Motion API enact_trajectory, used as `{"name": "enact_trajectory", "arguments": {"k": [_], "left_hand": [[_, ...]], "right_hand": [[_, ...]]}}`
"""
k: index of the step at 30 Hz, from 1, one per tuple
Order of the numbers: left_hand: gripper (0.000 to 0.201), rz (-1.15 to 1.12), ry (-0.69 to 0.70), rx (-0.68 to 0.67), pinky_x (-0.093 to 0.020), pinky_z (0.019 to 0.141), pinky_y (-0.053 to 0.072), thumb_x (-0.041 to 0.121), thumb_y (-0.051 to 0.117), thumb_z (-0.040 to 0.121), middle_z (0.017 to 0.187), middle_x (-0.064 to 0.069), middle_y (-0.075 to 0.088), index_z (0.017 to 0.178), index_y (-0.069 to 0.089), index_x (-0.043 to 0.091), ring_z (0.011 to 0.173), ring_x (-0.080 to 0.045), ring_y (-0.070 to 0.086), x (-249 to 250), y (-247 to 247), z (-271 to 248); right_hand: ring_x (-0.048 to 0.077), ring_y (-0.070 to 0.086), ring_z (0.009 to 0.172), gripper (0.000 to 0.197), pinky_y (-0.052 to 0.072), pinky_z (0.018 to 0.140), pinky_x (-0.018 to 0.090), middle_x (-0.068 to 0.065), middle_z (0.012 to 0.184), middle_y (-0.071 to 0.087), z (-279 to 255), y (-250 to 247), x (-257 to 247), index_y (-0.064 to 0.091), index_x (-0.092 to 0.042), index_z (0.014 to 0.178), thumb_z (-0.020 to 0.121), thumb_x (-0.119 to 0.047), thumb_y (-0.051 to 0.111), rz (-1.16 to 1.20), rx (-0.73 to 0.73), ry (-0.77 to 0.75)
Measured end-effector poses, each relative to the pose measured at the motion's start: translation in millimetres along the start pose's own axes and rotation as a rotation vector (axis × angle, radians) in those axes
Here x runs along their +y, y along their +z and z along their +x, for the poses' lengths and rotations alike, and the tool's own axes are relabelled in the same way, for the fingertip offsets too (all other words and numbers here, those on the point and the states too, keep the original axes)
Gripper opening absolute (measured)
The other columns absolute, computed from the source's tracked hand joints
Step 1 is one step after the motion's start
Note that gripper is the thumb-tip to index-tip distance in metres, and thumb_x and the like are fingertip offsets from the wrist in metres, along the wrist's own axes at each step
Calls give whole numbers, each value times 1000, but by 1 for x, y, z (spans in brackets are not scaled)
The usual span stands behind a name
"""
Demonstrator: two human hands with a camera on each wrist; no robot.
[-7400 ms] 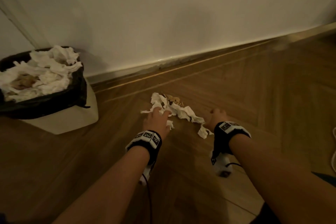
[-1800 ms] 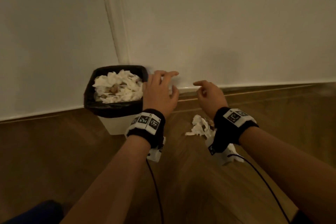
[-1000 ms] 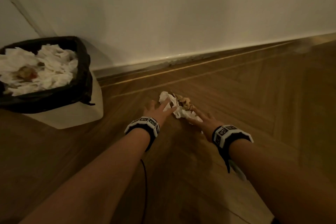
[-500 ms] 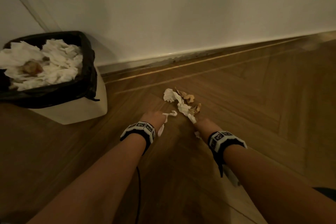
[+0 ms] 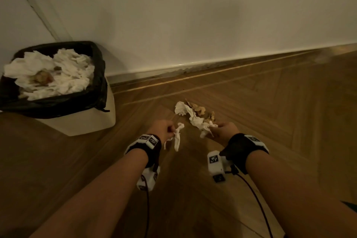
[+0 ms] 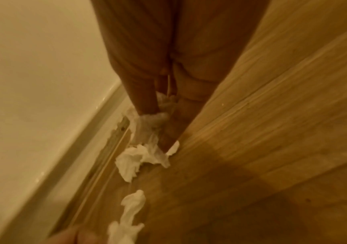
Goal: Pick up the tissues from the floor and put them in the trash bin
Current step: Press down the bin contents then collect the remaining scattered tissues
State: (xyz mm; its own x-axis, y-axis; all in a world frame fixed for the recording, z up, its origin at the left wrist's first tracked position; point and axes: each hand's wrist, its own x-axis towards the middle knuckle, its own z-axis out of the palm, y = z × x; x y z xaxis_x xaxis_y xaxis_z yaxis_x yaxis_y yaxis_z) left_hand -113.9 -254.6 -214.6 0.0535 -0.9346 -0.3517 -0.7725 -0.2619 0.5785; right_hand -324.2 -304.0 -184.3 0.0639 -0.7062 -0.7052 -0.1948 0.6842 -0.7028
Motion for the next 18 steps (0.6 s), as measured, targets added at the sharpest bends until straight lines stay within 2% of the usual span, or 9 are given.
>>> {"name": "enact_trajectory", "arguments": {"k": [2, 4, 6, 8, 10, 12, 14, 18], "left_hand": [[11, -198, -13, 133, -28, 80, 52, 9, 68, 81, 94, -3, 67, 88, 63, 16, 89, -16, 63, 1, -5, -1], [24, -324, 25, 230, -20, 68, 51, 7, 68, 80, 86, 5, 64, 96, 61, 24, 79, -8, 61, 4, -12, -1], [33, -385, 62, 273, -10, 63, 46, 7, 66, 82, 82, 11, 62, 106, 63, 29, 73, 1, 58, 8, -22, -2], [26, -412, 66, 325, -14, 71, 47, 10, 65, 84, 87, 8, 65, 106, 67, 24, 76, -3, 59, 12, -34, -3], [18, -439, 80, 399, -21, 77, 48, 12, 67, 83, 88, 7, 64, 98, 69, 21, 81, -7, 60, 16, -48, -7], [17, -454, 123, 486, -20, 76, 46, 9, 69, 80, 86, 8, 61, 86, 65, 25, 80, -7, 59, 19, -64, -11], [22, -426, 154, 567, -19, 75, 45, 9, 71, 78, 87, 7, 59, 79, 58, 27, 80, -8, 58, 21, -80, -15], [25, -397, 187, 609, -20, 71, 44, 12, 71, 78, 73, 14, 56, 69, 55, 29, 71, -3, 54, 23, -109, -26]], "right_hand": [[24, 63, 77, 14, 59, 61, 29, 19, 99, 63, -6, 3, -8, 60, 5, 100, 89, 8, 52, 254, -49, -5], [24, 60, 77, 26, 58, 51, 26, 16, 92, 61, -12, 8, -17, 55, 7, 115, 91, 10, 46, 412, -90, -49], [25, 61, 76, 29, 57, 51, 26, 16, 91, 61, -18, 14, -28, 52, 5, 121, 93, 9, 42, 479, -135, -111], [22, 67, 67, 24, 57, 51, 25, 14, 86, 65, -27, 21, -40, 58, 1, 109, 94, 7, 40, 504, -176, -170], [18, 69, 63, 22, 57, 54, 25, 10, 78, 70, -37, 28, -54, 62, -5, 98, 94, 5, 42, 510, -202, -234], [21, 68, 73, 21, 58, 61, 26, 10, 83, 70, -47, 38, -66, 62, -6, 96, 93, 4, 44, 527, -235, -286], [25, 63, 81, 20, 58, 62, 28, 13, 92, 66, -55, 50, -76, 61, -7, 97, 93, 4, 45, 530, -257, -318], [26, 61, 81, 15, 57, 66, 30, 14, 94, 63, -67, 79, -86, 59, -9, 94, 92, 2, 49, 459, -226, -361]]}}
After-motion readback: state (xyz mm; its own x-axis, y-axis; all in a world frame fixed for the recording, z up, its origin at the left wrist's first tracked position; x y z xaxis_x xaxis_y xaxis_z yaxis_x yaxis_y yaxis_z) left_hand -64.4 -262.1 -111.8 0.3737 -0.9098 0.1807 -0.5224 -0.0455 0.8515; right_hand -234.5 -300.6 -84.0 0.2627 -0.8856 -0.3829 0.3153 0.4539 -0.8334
